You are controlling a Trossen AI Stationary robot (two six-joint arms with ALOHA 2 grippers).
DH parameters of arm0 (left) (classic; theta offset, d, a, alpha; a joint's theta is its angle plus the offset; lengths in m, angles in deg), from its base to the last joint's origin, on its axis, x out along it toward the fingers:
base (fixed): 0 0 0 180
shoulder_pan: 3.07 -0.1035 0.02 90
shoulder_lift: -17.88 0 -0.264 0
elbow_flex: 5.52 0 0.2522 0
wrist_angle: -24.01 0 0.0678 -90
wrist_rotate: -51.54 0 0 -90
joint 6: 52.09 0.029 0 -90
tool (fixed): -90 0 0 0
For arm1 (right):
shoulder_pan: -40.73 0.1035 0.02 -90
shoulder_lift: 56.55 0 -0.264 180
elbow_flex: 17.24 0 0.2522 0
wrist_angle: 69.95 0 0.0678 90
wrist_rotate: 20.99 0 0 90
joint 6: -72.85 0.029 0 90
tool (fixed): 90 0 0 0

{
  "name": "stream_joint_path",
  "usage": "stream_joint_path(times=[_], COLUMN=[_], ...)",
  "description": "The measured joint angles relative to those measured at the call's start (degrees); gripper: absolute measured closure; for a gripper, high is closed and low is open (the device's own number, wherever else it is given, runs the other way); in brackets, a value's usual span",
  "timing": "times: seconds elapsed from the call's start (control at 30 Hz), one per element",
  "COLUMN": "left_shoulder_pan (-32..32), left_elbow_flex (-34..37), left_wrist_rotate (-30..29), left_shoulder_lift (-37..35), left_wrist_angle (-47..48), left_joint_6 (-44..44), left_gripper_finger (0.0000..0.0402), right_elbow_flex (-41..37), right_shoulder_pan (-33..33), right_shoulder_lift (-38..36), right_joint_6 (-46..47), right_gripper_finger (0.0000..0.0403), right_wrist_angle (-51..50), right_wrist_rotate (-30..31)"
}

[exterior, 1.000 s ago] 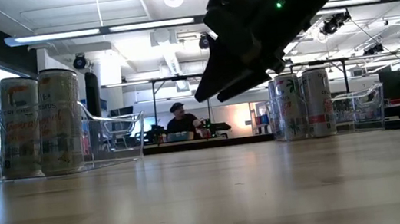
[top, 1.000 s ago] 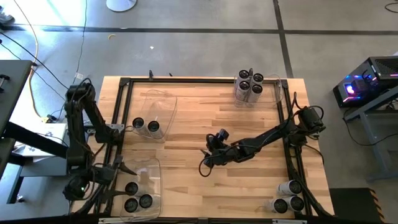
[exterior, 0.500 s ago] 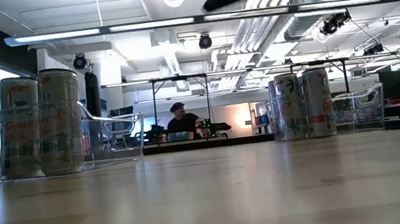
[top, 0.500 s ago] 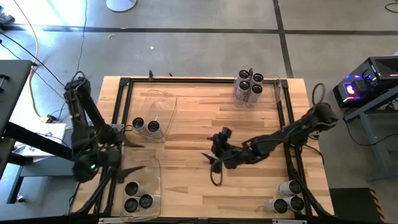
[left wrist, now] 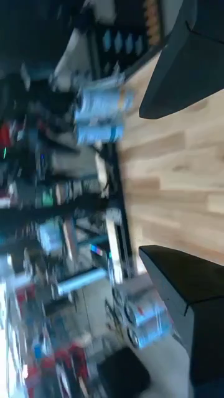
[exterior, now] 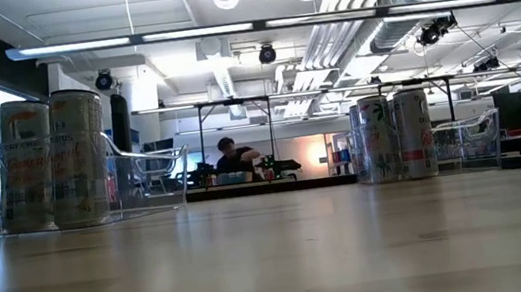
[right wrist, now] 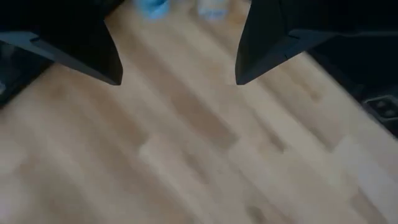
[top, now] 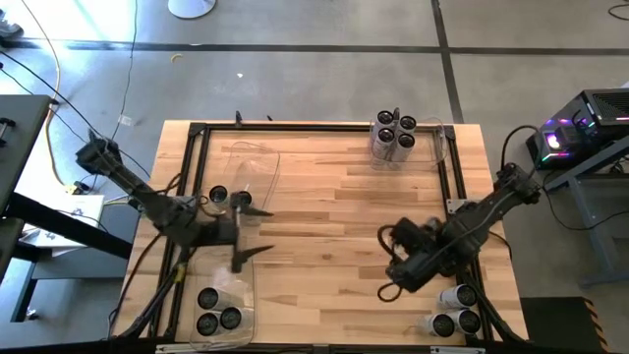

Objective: Sort soda cans
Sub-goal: Put the white blue soda can into the bottom transparent bin

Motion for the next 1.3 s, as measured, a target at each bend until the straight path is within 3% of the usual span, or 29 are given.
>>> stream_joint_path(times=[0.2, 0.47, 0.63, 0.8, 1.03, 1.3], left_shoulder_pan=[-4.9, -5.2, -5.2, -5.2, -5.2, -5.2], left_elbow_flex=[0.0, 0.0, 0.0, 0.0, 0.0, 0.0], left_wrist_rotate=[-0.4, -0.4, -0.4, -0.5, -0.5, -0.5], left_shoulder_lift=[5.6, 11.4, 13.2, 13.7, 13.7, 13.7], left_wrist_angle=[-2.3, -2.6, -2.9, -2.6, -2.6, -2.6], left_joint_6=[-3.5, -9.3, -9.5, -9.5, -9.4, -9.4], left_gripper_finger=[0.0057, 0.0058, 0.0058, 0.0058, 0.0058, 0.0058], right_elbow_flex=[-8.8, -25.9, -31.7, -35.4, -39.7, -38.9], right_shoulder_pan=[2.8, 7.5, 12.8, 18.1, 22.4, 24.1], right_shoulder_lift=[-0.7, -8.8, -16.7, -19.8, -19.8, -19.8], right_joint_6=[12.9, 23.2, 35.1, 43.8, 48.2, 49.5], right_gripper_finger=[0.0096, 0.0096, 0.0096, 0.0096, 0.0096, 0.0096], right_wrist_angle=[0.5, 0.4, 7.2, 13.4, 23.5, 22.5], right_wrist_rotate=[-12.2, -29.2, -29.6, -28.8, -24.3, -23.5])
